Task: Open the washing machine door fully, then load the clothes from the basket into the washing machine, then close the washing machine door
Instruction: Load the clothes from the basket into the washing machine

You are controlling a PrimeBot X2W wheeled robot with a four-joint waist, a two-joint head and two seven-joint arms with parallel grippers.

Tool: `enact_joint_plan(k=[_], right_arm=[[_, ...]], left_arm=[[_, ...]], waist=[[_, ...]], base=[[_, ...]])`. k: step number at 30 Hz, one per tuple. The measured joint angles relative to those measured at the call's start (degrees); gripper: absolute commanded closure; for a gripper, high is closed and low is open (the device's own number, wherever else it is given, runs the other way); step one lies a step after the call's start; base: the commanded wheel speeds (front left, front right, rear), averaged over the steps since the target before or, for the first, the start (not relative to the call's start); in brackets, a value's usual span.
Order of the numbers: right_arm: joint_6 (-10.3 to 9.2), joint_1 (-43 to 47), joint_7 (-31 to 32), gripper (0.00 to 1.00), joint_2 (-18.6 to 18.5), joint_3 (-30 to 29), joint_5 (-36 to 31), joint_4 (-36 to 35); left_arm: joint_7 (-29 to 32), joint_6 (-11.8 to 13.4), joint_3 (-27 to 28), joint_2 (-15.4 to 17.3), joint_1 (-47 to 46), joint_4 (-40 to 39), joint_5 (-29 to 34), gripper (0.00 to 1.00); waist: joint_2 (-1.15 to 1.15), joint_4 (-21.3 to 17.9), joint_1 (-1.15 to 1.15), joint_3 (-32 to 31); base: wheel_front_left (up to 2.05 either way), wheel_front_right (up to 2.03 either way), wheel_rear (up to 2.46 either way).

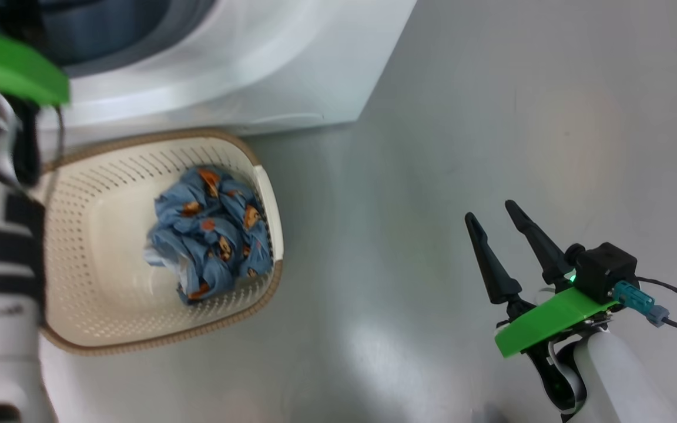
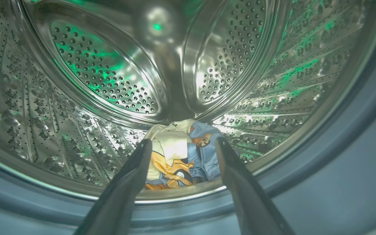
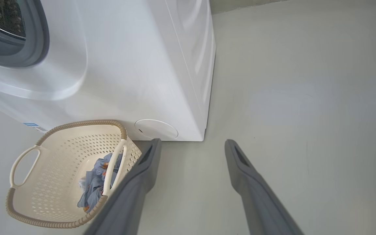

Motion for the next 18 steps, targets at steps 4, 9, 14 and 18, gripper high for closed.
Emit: enact_joint_plan(k=[4,9,14,18], right_arm=[[0.00,1.2,0.0,0.00,0.0,-0.6,0.0,0.0],[0.00,5.3,0.0,0.00,0.0,-1.0,0.0,0.2],[0.00,7.8,0.0,0.00,0.0,-1.4,-0.1,0.6],[0.00,9.4,0.0,0.00,0.0,-1.5,-0.1,0.7]], left_arm=[[0.0,0.5,1.4,-1.5,6.8,-3.4,-0.1,0.00],[0.0,0.5,2.9,-2.5,15.6,-8.0,-0.6,0.00],[0.0,1.0,3.9,-2.6,22.9,-13.1,-0.2,0.00],[0.0,1.5,3.9,-2.8,28.4,-16.8,1.5,0.00]], waist=[[0.00,0.4,0.00,-2.8],[0.00,0.9,0.00,-7.3],[0.00,1.5,0.00,-11.9],[0.00,1.9,0.00,-15.4]], base=[[0.00,0.00,0.00],[0.00,0.00,0.00],[0.00,0.00,0.00],[0.00,0.00,0.00]])
